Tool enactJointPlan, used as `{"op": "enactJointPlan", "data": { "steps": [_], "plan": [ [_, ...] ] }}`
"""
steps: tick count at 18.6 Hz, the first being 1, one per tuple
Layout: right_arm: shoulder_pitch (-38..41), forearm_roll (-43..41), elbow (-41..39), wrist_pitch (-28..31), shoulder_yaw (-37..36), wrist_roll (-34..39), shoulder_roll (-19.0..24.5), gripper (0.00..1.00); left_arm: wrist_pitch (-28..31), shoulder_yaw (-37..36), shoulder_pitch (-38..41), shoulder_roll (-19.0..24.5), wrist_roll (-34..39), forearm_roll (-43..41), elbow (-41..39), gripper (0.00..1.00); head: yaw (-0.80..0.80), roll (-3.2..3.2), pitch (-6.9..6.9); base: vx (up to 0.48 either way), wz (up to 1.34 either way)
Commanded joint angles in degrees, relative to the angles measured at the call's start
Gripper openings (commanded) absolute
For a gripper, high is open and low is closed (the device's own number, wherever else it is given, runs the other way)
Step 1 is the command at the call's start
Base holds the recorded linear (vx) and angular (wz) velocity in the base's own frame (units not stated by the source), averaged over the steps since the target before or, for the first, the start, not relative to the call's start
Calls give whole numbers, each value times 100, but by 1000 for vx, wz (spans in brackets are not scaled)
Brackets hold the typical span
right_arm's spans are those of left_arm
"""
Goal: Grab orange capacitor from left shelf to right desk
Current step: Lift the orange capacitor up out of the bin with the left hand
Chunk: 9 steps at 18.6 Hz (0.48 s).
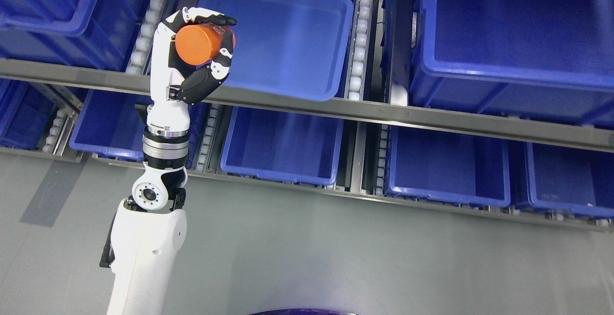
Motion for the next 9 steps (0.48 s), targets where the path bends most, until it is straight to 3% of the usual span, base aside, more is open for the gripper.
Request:
{"op": "enactJointPlan", "data": {
  "steps": [1,9],
  "plan": [
    [192,0,-132,-3,-62,10,-100,100,-13,56,70,100,8,4,-269,3,0,0,0,-318,-14],
    [192,0,-132,-3,-70,2,-100,100,-13,38,131,100,-1,4,-269,5,0,-16,0,-235,-169]
  ]
}}
